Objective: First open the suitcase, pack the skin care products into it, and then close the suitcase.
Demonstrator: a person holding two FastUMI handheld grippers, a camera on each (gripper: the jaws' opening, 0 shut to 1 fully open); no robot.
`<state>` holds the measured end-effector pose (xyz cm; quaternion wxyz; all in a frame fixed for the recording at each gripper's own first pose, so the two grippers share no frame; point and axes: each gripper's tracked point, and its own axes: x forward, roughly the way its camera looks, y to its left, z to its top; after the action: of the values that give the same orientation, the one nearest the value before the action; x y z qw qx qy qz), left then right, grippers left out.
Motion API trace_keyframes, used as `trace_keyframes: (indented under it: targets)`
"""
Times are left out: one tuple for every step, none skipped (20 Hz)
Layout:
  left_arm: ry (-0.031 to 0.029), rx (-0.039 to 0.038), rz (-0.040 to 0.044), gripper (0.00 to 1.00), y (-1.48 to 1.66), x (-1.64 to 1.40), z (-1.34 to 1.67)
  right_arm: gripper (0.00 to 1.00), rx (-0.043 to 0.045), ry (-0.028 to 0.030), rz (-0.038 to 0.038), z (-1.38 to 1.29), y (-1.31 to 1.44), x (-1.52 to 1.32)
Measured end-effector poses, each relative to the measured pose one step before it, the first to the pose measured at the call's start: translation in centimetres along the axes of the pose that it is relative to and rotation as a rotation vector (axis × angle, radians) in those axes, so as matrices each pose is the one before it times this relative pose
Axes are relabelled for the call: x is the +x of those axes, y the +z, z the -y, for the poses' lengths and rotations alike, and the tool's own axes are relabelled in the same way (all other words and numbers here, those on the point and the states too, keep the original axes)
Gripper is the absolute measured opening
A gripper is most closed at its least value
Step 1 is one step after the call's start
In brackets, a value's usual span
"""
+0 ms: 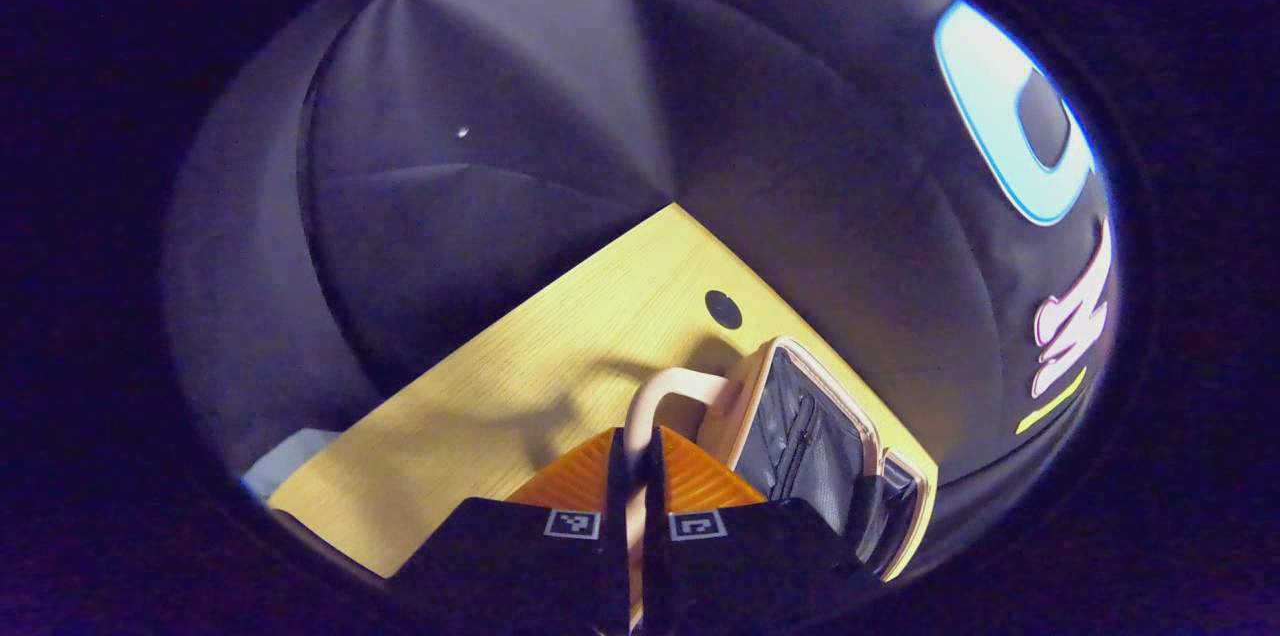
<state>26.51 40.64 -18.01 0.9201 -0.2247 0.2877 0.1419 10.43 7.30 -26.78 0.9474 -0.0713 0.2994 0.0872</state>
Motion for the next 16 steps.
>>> trace_keyframes:
  targets:
    - [-0.00111,0.04544,0.03131,0.08,1.011,-1.336,1.104,0.98,0.00524,0.00155,0.00550,0.490,0.276,-0.132]
    - [0.01814,0.02984,0.01507,0.08,0.893,-1.419,0.925,0.98,0.00835,0.00306,-0.00172,0.427,0.108,-0.095]
    - [-0.00325,0.02622,0.02051,0.08,0.799,-1.128,1.205,0.97,0.01112,0.00361,-0.00123,0.477,0.096,-0.141]
    - [-0.01907,0.03579,0.02662,0.08,1.344,-1.750,1.357,0.98,0.01308,-0.00039,0.00286,0.565,0.285,-0.170]
    - [-0.01819,0.04876,0.02679,0.08,1.116,-1.204,1.847,0.98,0.01061,-0.00007,0.00413,0.465,0.335,-0.295]
    - [-0.02656,0.04915,0.01966,0.07,1.316,-1.807,2.051,0.98,-0.00035,-0.00327,0.00736,0.569,0.306,-0.219]
    - [-0.02753,0.04348,0.01999,0.07,1.567,-1.673,2.609,0.98,0.00093,-0.00107,0.01884,0.519,0.530,-0.250]
    - [-0.02290,0.03280,0.01464,0.07,1.138,-1.339,2.791,0.97,0.00480,0.00658,0.01726,0.315,0.557,-0.249]
    - [-0.00214,0.02124,0.01006,0.07,0.378,-0.672,2.798,0.97,0.00702,0.00726,0.01476,0.308,0.458,-0.177]
    - [0.00908,0.01548,0.01536,0.07,0.203,-0.709,2.581,0.97,0.00216,0.00685,0.00753,0.336,0.379,-0.163]
    - [-0.00021,0.01129,0.01618,0.07,0.195,-0.740,2.697,0.97,0.00383,0.00611,0.00495,0.479,0.256,-0.131]
    - [-0.02092,0.00180,0.01916,0.07,0.200,-0.836,3.542,0.97,0.00946,0.00526,0.00306,0.777,0.419,-0.053]
    - [-0.02801,-0.01118,0.01055,0.07,0.067,-0.439,2.966,0.97,0.01343,0.00208,0.00579,0.615,0.422,-0.176]
    - [-0.03695,-0.02280,0.00488,0.07,-0.521,-0.216,3.113,0.97,0.01227,-0.00179,0.00778,0.759,0.389,-0.081]
    - [-0.03990,-0.03396,-0.00083,0.07,-1.047,0.191,3.259,0.97,0.01018,-0.00293,0.00210,0.684,0.248,-0.112]
    - [-0.04038,-0.04345,-0.01040,0.07,-1.532,0.539,3.165,0.97,0.00926,0.00119,-0.00028,0.648,0.111,-0.122]
